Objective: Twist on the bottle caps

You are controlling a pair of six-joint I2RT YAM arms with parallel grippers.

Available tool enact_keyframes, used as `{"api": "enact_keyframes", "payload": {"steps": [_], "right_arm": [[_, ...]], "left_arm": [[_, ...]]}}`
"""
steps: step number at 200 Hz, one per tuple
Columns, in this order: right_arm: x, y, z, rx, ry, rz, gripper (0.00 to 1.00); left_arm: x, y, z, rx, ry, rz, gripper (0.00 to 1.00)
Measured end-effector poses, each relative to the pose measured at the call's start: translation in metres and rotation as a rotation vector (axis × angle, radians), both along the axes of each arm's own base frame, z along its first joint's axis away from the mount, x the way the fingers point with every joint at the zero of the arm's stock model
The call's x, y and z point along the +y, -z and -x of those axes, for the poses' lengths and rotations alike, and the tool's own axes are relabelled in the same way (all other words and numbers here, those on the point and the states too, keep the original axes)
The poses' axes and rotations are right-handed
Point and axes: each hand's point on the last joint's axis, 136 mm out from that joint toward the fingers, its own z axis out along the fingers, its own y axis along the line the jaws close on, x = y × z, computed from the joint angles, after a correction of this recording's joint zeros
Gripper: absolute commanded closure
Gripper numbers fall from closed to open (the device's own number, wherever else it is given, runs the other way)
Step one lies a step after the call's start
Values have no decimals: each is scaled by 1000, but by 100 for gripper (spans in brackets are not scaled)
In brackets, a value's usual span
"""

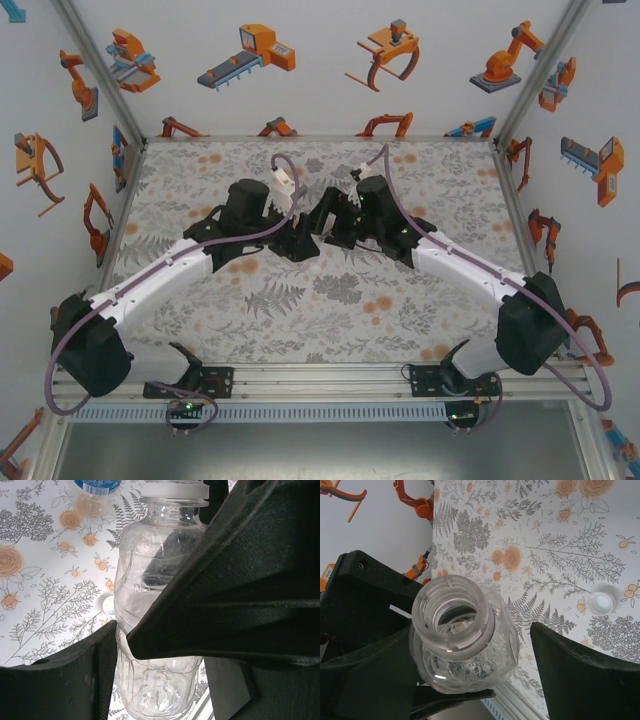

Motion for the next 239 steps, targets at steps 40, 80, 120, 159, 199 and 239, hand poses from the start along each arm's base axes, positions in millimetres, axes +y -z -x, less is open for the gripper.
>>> {"api": "enact_keyframes", "payload": {"steps": [40,80,120,159,199,239], "right_arm": [[2,0,-1,0,-1,-9,49],[2,0,-1,2,-4,-10,60],[2,0,0,6,-8,-9,68],[3,4,2,12,-17,-2,69],[8,-1,6,-1,-48,-21,70],[10,-10,6,-30,-62,-46,71]], "left_arm": [[0,3,-2,16,-11,-8,57],[-1,2,0,22,-3,-1,42],[0,5,1,43,6,23,41],[2,8,3,81,14,76,39],[6,6,7,116,9,114,32],[5,5,9,145,14,133,29]]}}
